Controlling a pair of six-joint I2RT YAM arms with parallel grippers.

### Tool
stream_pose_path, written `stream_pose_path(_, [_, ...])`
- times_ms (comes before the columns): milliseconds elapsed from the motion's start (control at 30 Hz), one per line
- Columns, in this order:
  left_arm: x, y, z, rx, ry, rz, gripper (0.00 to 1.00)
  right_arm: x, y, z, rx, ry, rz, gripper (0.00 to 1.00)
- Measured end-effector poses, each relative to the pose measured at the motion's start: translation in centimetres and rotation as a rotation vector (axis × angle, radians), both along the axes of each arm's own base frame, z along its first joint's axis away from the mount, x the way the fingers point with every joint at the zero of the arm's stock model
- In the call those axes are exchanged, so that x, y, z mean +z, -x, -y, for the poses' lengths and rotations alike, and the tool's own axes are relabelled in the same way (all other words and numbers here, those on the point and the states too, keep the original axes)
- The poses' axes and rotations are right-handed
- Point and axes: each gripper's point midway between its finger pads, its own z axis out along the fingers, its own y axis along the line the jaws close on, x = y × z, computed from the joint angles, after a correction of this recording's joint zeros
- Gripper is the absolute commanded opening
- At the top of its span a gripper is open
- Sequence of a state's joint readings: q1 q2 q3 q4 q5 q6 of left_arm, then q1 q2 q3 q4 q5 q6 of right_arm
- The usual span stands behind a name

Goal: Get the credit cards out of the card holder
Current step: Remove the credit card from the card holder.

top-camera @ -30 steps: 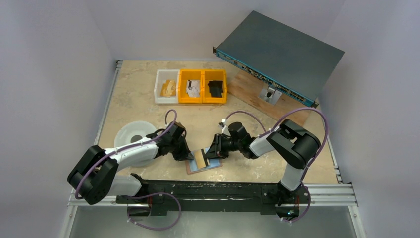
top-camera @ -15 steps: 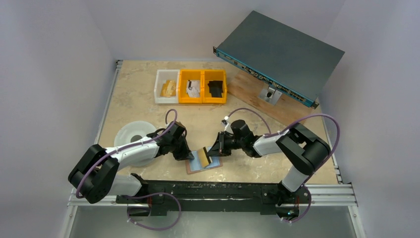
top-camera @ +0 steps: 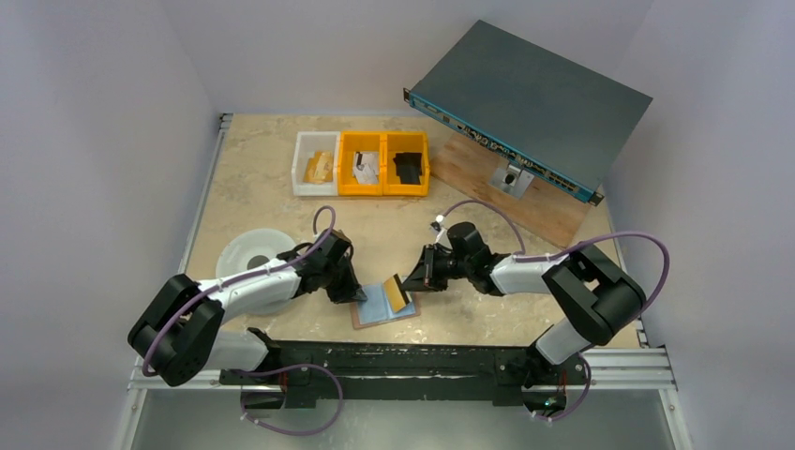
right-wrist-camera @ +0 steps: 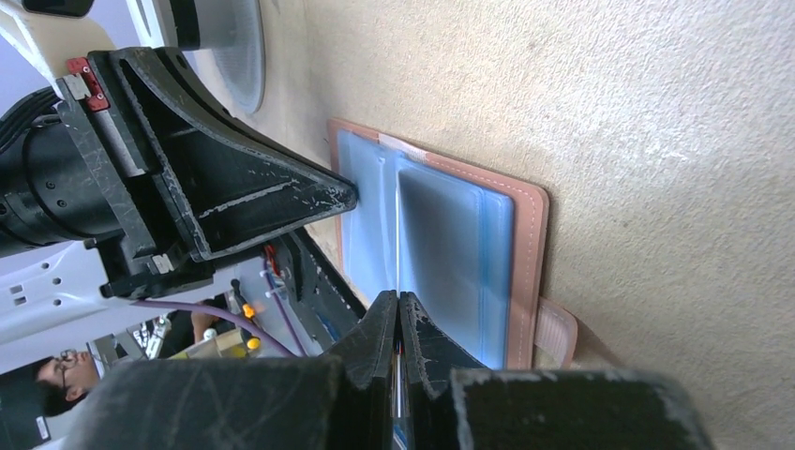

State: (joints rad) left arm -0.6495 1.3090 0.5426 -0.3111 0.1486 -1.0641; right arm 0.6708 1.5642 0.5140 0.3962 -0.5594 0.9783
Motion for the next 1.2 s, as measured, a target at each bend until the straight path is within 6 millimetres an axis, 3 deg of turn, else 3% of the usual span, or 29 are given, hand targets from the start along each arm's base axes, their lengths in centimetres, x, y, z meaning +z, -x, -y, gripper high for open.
stream_pose_path(100, [0.2, 0.1, -0.2, -0.013, -0.010, 0.007, 0.00, 0.3, 0.1, 0.1, 0.000, 0.001, -0.001, 0.00])
stream_pose_path(233, [1.2, 0.1, -0.5, -0.038, -0.024, 0.028, 0.22, 1.2, 0.0, 0.0, 0.000, -0.007, 0.011, 0.00])
stream_pose_path(367, [4.3, -0.8, 0.0, -0.058, 0.019, 0.111, 0.40, 2.6, -0.2, -0.2, -0.001, -0.032, 0.040, 0.00])
stream_pose_path(533, [7.5, -1.2, 0.8, -0.077, 0.095, 0.199, 0.53, 4.1, -0.5, 0.0, -0.014, -0.058, 0.058, 0.00])
stream_pose_path(967, [12.6, -0.8, 4.5, -0.143, 0.390, 0.253, 0.56, 10.2, -0.9, -1.3, -0.018, -0.288, 0.039, 0.00])
stream_pose_path(1200, [13.5, -0.8, 5.3, -0.134, 0.495, 0.243, 0.41, 12.3, -0.8, -1.7, -0.010, -0.375, 0.037, 0.00])
